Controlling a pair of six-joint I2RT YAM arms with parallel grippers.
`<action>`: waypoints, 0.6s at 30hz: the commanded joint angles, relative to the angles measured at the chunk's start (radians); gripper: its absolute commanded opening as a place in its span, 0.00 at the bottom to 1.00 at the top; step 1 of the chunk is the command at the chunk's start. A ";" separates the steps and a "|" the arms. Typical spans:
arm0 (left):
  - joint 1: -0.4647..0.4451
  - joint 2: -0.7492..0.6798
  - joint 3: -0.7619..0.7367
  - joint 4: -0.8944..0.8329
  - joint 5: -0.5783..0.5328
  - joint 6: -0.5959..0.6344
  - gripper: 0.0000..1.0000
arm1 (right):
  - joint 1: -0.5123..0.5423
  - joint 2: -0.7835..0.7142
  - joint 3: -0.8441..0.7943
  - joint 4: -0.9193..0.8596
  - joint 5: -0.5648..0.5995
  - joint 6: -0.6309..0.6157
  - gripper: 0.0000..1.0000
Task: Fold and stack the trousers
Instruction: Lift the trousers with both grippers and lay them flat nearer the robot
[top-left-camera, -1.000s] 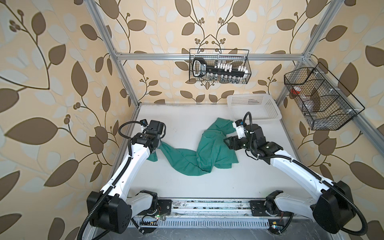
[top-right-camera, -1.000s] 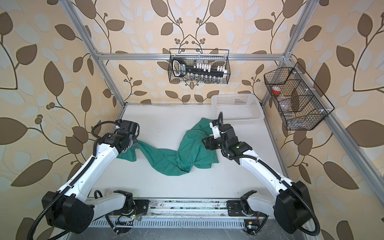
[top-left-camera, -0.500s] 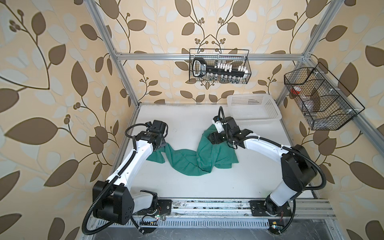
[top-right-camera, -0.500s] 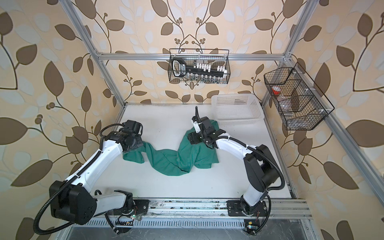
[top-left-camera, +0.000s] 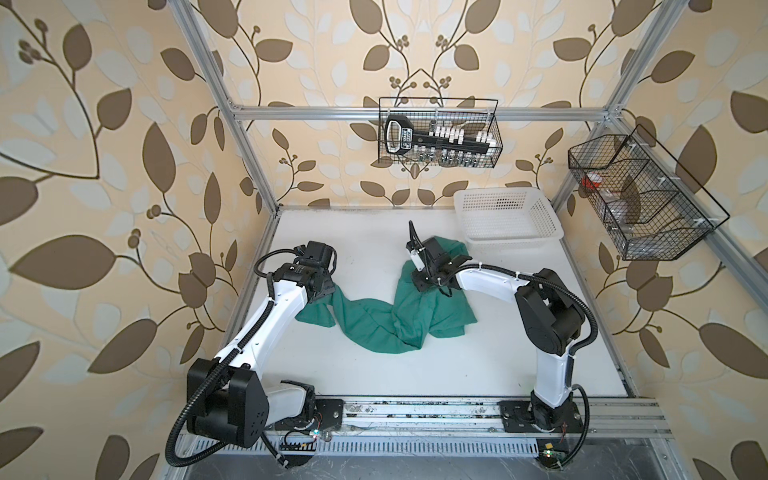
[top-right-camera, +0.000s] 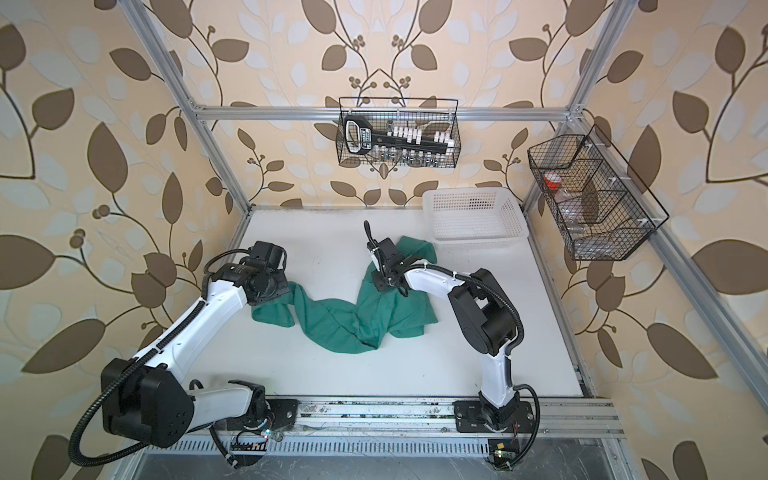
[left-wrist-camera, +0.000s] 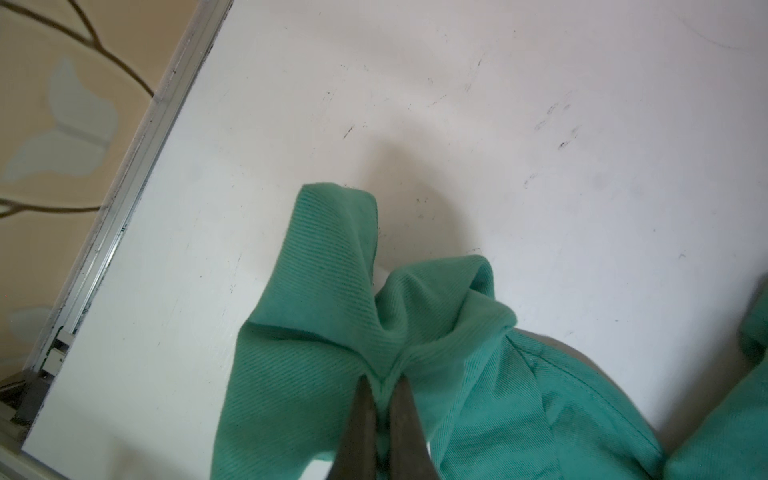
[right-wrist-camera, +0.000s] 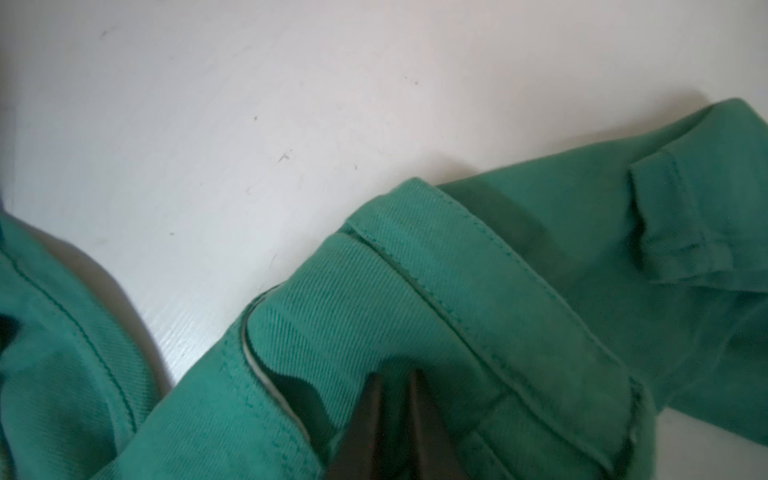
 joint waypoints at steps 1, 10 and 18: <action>0.008 -0.007 0.000 0.002 0.007 -0.020 0.00 | -0.019 -0.084 0.029 -0.030 0.034 -0.010 0.00; 0.007 -0.079 0.096 -0.038 -0.100 -0.001 0.00 | -0.143 -0.398 0.008 -0.017 -0.036 0.021 0.00; 0.008 -0.099 0.274 -0.082 -0.257 0.066 0.00 | -0.230 -0.681 -0.014 0.012 -0.048 0.001 0.00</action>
